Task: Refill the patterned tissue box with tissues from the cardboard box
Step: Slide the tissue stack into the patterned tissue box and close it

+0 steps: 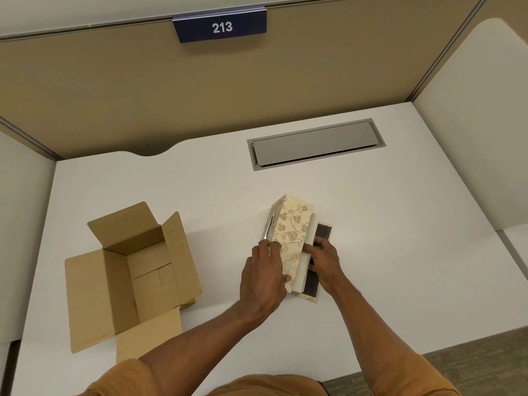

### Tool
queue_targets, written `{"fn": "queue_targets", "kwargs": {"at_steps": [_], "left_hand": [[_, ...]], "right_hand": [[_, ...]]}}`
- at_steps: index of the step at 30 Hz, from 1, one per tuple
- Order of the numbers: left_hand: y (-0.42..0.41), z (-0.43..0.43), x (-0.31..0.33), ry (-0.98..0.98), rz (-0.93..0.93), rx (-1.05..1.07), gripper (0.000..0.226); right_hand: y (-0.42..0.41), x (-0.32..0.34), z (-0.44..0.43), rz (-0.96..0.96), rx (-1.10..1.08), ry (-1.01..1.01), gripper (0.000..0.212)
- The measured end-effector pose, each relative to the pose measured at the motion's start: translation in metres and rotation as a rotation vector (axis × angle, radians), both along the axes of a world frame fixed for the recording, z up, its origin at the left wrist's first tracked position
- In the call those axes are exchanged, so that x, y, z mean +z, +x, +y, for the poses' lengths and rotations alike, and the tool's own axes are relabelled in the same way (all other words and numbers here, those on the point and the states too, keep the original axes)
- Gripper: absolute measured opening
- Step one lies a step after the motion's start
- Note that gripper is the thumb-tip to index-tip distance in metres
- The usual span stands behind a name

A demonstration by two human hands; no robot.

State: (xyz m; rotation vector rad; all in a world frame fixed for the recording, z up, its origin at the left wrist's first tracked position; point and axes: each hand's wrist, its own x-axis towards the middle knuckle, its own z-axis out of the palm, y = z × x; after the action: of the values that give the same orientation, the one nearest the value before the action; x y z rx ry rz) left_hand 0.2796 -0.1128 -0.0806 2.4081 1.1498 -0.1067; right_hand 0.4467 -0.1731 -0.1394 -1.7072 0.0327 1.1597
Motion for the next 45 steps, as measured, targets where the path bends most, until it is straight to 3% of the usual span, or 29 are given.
{"fn": "queue_targets", "kwargs": {"at_steps": [8, 16, 27, 36, 45], "left_hand": [[0.003, -0.007, 0.003, 0.019, 0.024, -0.042, 0.085], [0.009, -0.019, 0.007, 0.030, 0.067, -0.116, 0.087], [0.012, -0.036, 0.009, 0.049, 0.068, -0.252, 0.103], [0.024, -0.050, 0.004, 0.169, 0.152, -0.416, 0.098], [0.032, -0.042, -0.001, 0.071, 0.158, -0.447, 0.104]], "right_hand": [[0.002, 0.000, -0.008, -0.174, 0.119, -0.053, 0.050], [0.003, -0.001, -0.016, -0.172, 0.110, -0.038, 0.047], [0.004, -0.003, -0.048, -0.116, 0.019, 0.058, 0.027], [0.008, -0.008, -0.061, -0.045, -0.026, 0.068, 0.034], [0.012, -0.020, -0.067, 0.015, -0.130, 0.020, 0.043]]}}
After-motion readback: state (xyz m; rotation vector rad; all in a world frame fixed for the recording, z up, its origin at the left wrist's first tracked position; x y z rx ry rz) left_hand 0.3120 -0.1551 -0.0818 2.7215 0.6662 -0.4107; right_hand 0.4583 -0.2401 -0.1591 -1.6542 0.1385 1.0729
